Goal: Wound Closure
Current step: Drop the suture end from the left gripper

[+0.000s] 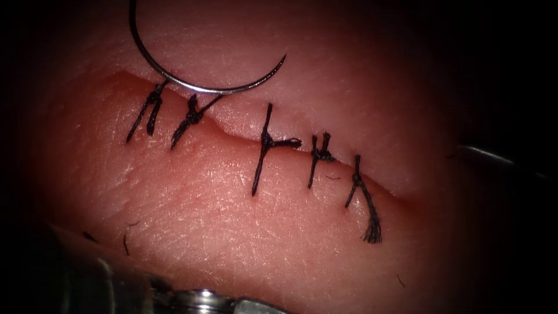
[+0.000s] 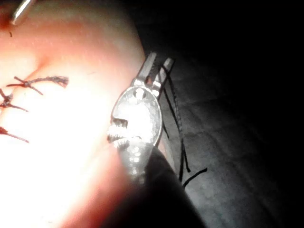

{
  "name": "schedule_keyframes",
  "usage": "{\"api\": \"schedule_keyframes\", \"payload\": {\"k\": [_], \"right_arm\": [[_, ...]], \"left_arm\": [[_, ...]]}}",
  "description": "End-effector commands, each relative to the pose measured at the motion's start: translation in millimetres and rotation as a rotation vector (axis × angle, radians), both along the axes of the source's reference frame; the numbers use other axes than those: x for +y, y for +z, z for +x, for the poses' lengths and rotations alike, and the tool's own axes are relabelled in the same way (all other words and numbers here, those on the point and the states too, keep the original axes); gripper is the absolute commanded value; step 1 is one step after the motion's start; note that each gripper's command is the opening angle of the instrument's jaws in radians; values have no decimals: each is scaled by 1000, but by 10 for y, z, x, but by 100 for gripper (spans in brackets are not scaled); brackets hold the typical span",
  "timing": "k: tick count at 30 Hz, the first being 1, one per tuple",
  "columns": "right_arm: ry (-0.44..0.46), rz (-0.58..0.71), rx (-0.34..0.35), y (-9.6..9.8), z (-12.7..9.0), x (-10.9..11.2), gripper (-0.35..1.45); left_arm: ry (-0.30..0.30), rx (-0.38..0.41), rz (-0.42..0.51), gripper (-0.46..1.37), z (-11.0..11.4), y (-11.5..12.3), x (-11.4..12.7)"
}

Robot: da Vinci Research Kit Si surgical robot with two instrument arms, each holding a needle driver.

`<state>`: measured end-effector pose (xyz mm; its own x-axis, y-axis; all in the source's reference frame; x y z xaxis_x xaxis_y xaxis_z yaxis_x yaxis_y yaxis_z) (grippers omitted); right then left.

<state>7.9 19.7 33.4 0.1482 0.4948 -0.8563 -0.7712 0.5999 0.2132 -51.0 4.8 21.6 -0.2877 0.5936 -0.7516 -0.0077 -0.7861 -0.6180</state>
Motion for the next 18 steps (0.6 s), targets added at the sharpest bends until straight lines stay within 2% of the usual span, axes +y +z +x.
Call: {"api": "schedule_keyframes", "payload": {"k": [1,5,6,8,18], "right_arm": [[-1,0,1,0,1,0,126],[3,0,-2,0,4,0,126],[3,0,-2,0,4,0,126],[3,0,-2,0,4,0,126],[1,0,0,-1,7,-2,126]], "left_arm": [[-10,30,0,19,6,1,3],[18,122,-3,38,20,6,9],[28,179,4,56,27,8,12],[41,223,0,67,34,10,16],[139,403,-33,78,70,32,15]]}}
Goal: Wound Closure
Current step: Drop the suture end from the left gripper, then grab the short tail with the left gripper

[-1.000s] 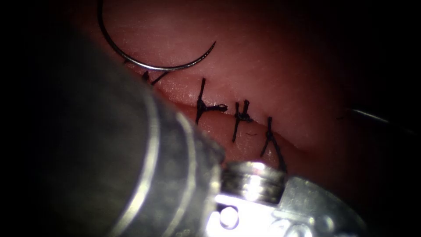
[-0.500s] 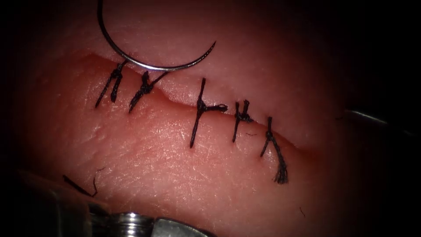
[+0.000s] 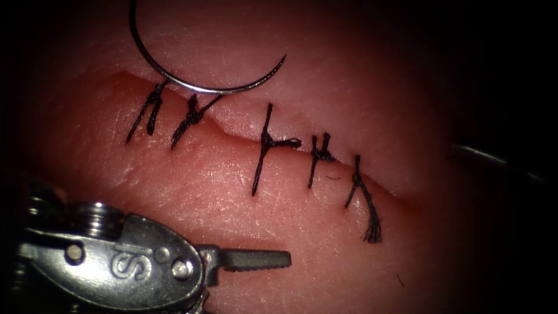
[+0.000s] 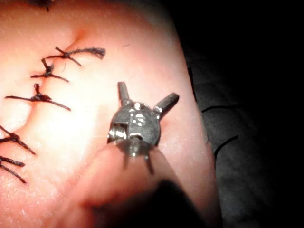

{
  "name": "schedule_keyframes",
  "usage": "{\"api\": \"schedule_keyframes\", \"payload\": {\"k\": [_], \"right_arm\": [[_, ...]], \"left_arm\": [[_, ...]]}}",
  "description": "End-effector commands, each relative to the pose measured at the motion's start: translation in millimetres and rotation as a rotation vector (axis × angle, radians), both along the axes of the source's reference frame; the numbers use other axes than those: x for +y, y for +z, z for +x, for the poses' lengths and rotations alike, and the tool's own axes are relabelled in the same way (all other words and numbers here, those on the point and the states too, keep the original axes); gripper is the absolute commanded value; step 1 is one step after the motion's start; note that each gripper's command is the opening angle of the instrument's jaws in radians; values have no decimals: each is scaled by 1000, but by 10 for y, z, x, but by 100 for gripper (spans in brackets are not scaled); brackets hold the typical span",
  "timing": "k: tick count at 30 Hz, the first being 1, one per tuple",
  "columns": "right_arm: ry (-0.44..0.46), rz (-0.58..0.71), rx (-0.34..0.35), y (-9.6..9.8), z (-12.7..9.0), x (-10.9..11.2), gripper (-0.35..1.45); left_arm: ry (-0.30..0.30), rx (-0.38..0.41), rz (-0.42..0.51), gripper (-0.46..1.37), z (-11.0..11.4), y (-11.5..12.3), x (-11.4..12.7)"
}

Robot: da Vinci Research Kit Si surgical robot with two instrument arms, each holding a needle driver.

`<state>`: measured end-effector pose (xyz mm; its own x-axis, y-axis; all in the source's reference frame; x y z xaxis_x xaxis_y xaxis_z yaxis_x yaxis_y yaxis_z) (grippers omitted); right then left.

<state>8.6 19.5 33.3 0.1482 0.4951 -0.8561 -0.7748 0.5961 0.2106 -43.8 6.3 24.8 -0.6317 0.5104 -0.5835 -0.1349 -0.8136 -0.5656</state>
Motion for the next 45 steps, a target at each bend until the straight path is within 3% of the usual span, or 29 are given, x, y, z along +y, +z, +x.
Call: {"api": "schedule_keyframes", "payload": {"k": [1,6,19,23,26,30,33,36,40,45], "right_arm": [[-4,0,3,0,0,0,127],[-4,0,2,0,1,0,127],[-59,3,39,0,10,-2,125],[-66,3,44,0,11,-3,123],[-67,4,42,1,11,-3,123],[-67,4,42,1,11,-3,123],[-67,4,42,1,11,-3,123],[-67,4,42,2,11,-3,123],[-75,2,30,2,12,-4,125],[-116,-6,41,0,22,-7,126]], "left_arm": [[7,18,-2,80,1,2,0],[27,21,-15,84,11,8,6],[128,77,-245,76,-4,7,62],[119,91,-251,51,-5,10,59],[100,91,-250,42,-6,8,55],[87,54,-232,52,-7,6,51],[92,56,-240,38,-20,6,52],[110,51,-272,35,-36,7,53],[136,48,-321,50,-64,7,53],[182,46,-384,54,-88,10,53]]}}
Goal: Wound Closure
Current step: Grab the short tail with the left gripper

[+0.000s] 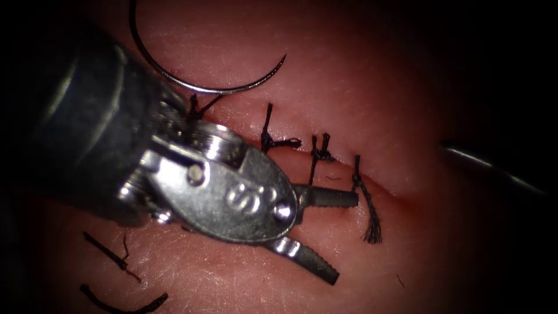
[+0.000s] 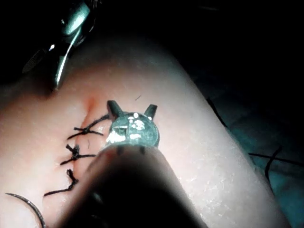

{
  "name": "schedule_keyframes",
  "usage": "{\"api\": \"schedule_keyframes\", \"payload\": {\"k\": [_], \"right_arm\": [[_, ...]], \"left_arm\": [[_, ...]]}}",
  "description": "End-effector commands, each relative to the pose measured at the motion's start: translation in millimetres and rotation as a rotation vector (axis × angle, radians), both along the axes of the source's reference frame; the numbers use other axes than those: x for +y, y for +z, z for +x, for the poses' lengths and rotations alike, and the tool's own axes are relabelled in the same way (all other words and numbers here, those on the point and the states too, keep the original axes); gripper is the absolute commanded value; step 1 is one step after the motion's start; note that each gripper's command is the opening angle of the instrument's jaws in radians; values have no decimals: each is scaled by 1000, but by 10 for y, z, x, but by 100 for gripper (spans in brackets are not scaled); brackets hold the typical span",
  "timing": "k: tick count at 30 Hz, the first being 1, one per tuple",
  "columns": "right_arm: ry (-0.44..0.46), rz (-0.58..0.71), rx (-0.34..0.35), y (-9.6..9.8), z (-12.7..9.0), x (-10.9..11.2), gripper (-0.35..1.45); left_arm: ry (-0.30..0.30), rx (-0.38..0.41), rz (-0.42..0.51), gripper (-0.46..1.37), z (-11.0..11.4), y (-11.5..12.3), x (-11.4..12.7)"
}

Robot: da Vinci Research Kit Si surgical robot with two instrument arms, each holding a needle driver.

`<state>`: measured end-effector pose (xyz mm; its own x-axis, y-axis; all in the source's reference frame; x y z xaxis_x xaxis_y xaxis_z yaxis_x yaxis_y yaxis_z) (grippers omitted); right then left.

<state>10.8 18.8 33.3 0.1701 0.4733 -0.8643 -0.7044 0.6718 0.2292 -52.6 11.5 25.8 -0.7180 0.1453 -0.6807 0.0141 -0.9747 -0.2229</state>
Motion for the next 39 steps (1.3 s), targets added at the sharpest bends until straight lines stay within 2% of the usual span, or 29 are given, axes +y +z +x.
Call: {"api": "schedule_keyframes", "payload": {"k": [1,5,7,11,21,32,39], "right_arm": [[-51,0,26,0,3,-1,125],[-104,-6,50,-1,12,-2,114],[-100,-7,46,0,14,-2,114],[-103,-8,49,1,13,-2,114],[-95,-9,42,2,7,-1,113],[-98,-11,42,6,5,-2,112],[-100,-10,41,7,3,-3,112]], "left_arm": [[9,5,-22,58,-4,2,0],[15,9,-48,64,-13,11,-2],[27,18,-65,56,-16,17,-4],[69,60,-100,54,-23,30,-10],[113,95,-144,47,-24,62,-14],[148,93,-186,26,-25,74,-14],[158,95,-196,21,-25,81,-10]]}}
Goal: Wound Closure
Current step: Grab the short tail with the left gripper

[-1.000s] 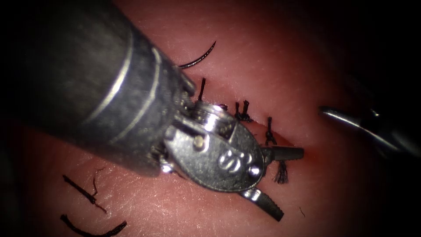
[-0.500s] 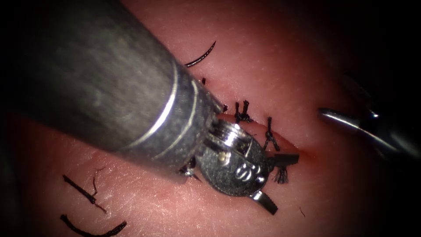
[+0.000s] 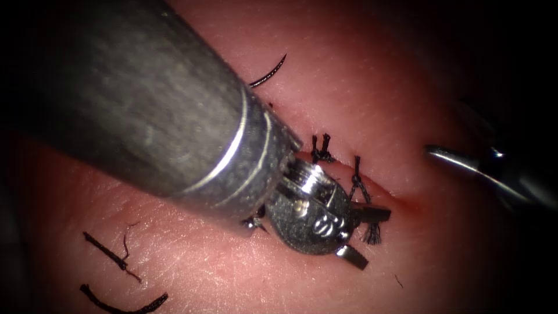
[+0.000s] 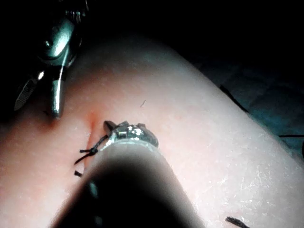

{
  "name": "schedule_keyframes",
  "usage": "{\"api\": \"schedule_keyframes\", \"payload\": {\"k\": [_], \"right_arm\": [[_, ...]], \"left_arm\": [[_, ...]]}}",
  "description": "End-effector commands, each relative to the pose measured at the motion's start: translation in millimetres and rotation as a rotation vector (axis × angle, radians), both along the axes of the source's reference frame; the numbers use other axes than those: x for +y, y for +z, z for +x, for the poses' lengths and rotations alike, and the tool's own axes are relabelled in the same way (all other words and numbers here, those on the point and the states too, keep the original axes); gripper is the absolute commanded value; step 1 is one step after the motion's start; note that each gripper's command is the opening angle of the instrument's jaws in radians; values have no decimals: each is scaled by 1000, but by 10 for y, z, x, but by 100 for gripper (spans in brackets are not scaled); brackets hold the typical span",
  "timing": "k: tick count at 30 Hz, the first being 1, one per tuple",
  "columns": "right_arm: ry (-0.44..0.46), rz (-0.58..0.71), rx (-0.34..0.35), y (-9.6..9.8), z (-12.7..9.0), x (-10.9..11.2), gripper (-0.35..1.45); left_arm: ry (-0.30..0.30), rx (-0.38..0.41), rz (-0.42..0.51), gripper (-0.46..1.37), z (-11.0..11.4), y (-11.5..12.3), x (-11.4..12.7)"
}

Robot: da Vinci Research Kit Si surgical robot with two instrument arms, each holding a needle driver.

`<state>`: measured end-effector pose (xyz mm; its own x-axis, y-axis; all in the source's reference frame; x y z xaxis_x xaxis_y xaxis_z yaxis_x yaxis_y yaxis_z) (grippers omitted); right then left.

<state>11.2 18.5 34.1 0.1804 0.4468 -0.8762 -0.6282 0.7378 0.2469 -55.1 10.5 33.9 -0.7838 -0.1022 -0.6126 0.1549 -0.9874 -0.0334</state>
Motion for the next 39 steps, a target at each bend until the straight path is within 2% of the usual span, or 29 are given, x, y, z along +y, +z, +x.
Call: {"api": "schedule_keyframes", "payload": {"k": [1,4,11,14,25,39], "right_arm": [[-5,1,2,0,0,0,112],[-6,0,3,1,-1,-1,112],[-6,-1,3,1,-1,-2,113],[-6,-1,3,1,-1,-2,113],[-6,-1,3,2,-1,-3,113],[-7,-2,4,2,-2,-4,113]], "left_arm": [[8,0,0,21,0,1,0],[7,0,-2,19,-1,3,1],[12,0,-9,2,-1,8,2],[12,0,-10,-35,-1,10,2],[11,-4,8,-35,1,8,4],[10,-1,18,-35,7,-9,11]]}}
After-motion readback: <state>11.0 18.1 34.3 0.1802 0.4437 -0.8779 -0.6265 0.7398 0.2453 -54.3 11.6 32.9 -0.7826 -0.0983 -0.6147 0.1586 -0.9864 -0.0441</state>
